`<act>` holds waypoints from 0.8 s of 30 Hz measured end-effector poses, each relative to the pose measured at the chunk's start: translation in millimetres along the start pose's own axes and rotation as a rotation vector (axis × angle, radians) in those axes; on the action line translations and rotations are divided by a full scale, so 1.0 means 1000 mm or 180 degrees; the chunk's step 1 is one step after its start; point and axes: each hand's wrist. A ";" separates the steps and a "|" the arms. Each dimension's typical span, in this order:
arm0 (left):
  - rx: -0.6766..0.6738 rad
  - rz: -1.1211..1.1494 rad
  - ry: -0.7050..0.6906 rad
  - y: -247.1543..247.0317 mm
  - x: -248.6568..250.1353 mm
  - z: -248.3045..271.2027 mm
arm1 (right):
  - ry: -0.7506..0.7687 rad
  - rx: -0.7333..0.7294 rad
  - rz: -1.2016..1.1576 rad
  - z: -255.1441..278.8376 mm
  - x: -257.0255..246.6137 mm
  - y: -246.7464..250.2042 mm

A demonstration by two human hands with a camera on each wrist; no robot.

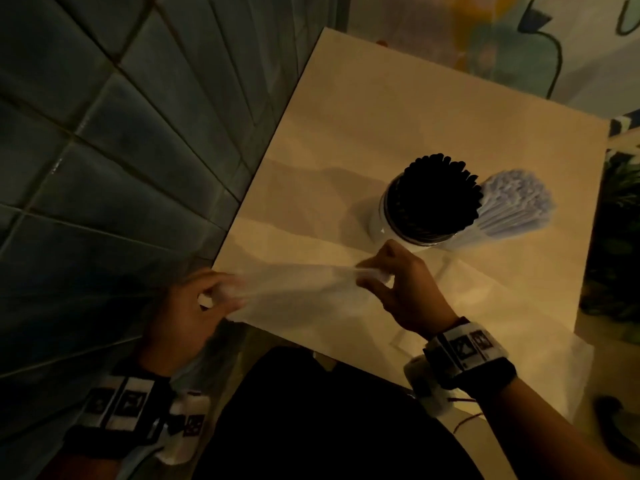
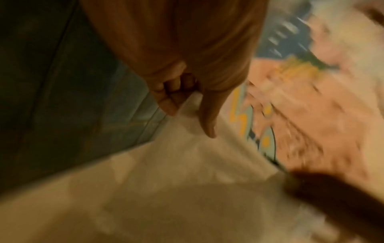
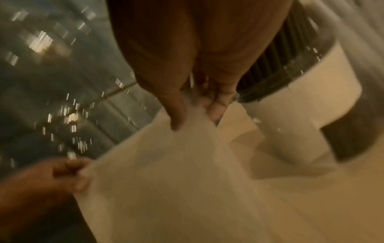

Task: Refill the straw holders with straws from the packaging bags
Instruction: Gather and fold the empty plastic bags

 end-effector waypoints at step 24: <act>0.0026 -0.1021 0.0891 -0.101 -0.089 -0.077 | -0.2259 0.0264 0.1517 0.064 0.219 0.042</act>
Point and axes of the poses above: each hand's wrist, its own z-axis away from the middle knuckle, its own y-axis out of the back of the hand, x = y × z, and after that the axes turned 9 degrees about x, right-handed
